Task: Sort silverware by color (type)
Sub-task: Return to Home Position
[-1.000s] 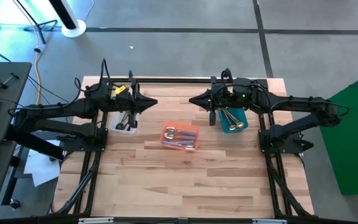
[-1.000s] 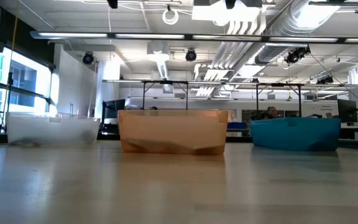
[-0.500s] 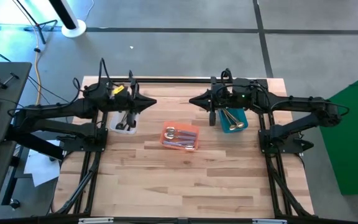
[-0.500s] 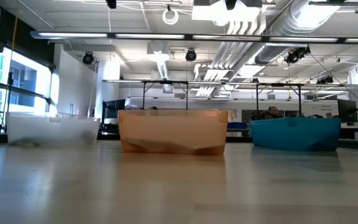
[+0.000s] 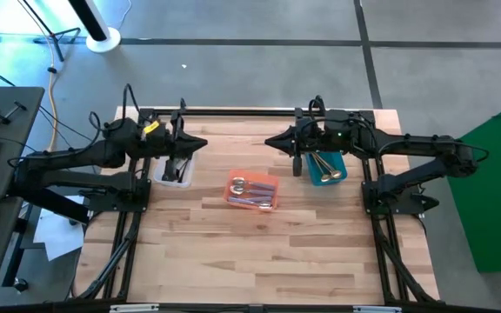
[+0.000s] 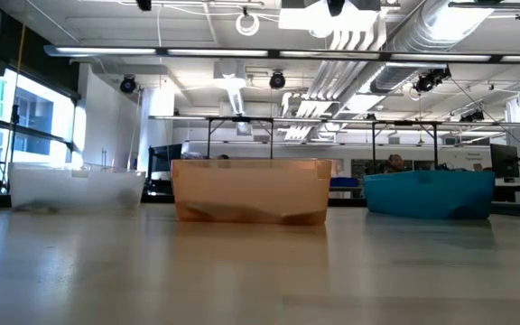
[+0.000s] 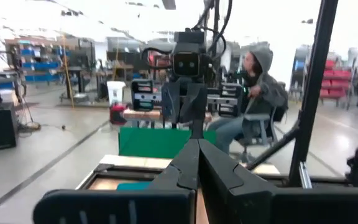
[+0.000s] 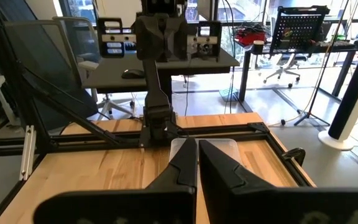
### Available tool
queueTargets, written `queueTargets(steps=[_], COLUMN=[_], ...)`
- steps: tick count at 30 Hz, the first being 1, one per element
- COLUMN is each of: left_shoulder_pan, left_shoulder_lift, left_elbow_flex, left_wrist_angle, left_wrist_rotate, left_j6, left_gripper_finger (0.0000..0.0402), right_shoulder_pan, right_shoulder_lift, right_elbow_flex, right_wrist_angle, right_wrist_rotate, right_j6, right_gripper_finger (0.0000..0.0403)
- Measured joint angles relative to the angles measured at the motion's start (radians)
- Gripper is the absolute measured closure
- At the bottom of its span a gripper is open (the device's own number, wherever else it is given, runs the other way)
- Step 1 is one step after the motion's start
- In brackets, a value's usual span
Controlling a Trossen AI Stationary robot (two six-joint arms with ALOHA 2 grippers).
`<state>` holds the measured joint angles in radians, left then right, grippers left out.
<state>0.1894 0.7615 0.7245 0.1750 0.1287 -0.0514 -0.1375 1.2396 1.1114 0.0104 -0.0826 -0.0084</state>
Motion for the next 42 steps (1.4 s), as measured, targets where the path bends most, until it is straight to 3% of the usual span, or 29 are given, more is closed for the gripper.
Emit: queueTargets(steps=[8,17,25,35,42], left_shoulder_pan=[0.000,0.000,0.000,0.000,0.000], left_shoulder_lift=[-0.098,-0.251,-0.352,-0.435,-0.464], left_elbow_flex=[-0.235,-0.384,-0.554,-0.711,-0.713], left_wrist_angle=[0.305,0.306,0.501,0.574,0.529], left_wrist_rotate=[-0.039,-0.118,-0.173,-0.265,-0.245], left_j6=[-0.094,-0.077,-0.114,-0.144,-0.147], left_gripper_finger=[0.0401,0.0401,0.0401,0.0401,0.0401], right_shoulder_pan=[0.000,0.000,0.000,-0.003,-0.031], right_shoulder_lift=[0.000,0.000,0.000,0.000,-0.006], right_elbow_flex=[0.000,0.000,0.000,0.000,-0.001], right_wrist_angle=[-0.011,-0.014,-0.014,-0.014,-0.015], right_wrist_rotate=[0.000,-0.041,-0.041,-0.049,-0.086], right_j6=[0.010,0.011,0.012,0.061,0.061], right_gripper_finger=[0.0403,0.0403,0.0403,0.0403,0.0403])
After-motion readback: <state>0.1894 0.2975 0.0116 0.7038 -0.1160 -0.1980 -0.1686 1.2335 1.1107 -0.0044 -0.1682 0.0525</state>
